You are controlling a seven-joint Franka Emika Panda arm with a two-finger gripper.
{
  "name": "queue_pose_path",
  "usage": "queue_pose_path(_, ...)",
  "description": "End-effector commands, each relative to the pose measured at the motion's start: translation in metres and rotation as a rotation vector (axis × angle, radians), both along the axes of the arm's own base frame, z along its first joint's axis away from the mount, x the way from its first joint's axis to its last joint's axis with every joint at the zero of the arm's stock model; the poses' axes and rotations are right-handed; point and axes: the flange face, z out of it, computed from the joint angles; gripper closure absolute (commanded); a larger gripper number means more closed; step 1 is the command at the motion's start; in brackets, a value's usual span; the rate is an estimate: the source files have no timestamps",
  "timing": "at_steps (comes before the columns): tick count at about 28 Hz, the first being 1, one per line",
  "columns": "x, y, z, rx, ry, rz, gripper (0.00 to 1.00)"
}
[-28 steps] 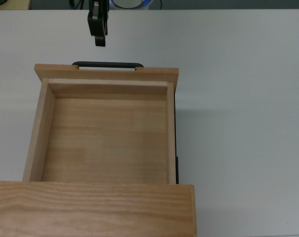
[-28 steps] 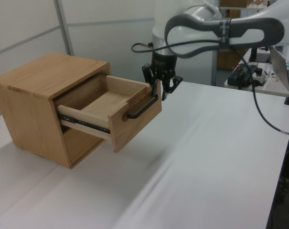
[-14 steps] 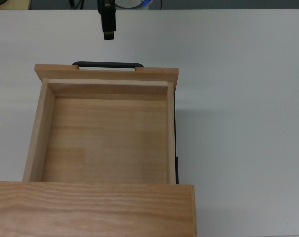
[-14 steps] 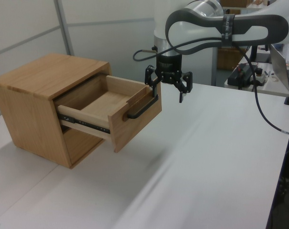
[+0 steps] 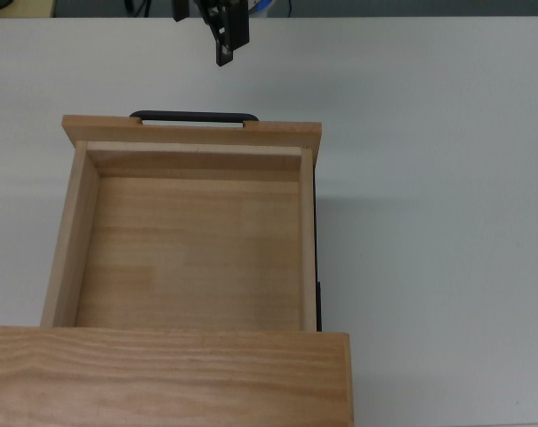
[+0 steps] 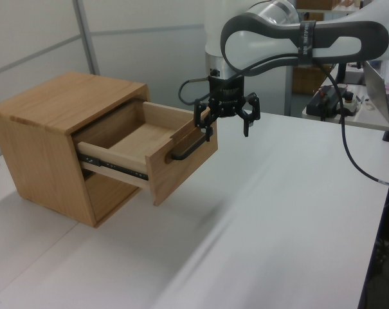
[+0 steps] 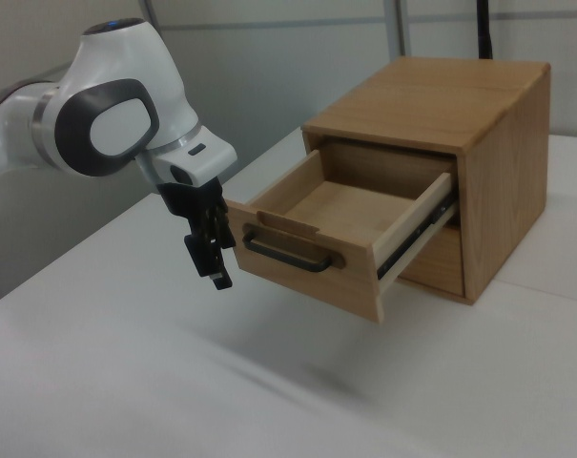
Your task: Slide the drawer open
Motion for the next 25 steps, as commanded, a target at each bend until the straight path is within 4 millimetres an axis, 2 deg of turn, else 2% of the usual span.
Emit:
queue_pose_path(1, -0.005, 0.001, 0.002, -0.008, 0.033, 0.183, 0.00)
queue_pose_path(17, -0.004, -0.009, -0.009, -0.030, 0.111, 0.697, 0.00)
queue_pose_path(25, -0.005, -0.009, -0.009, -0.031, 0.116, 0.766, 0.00)
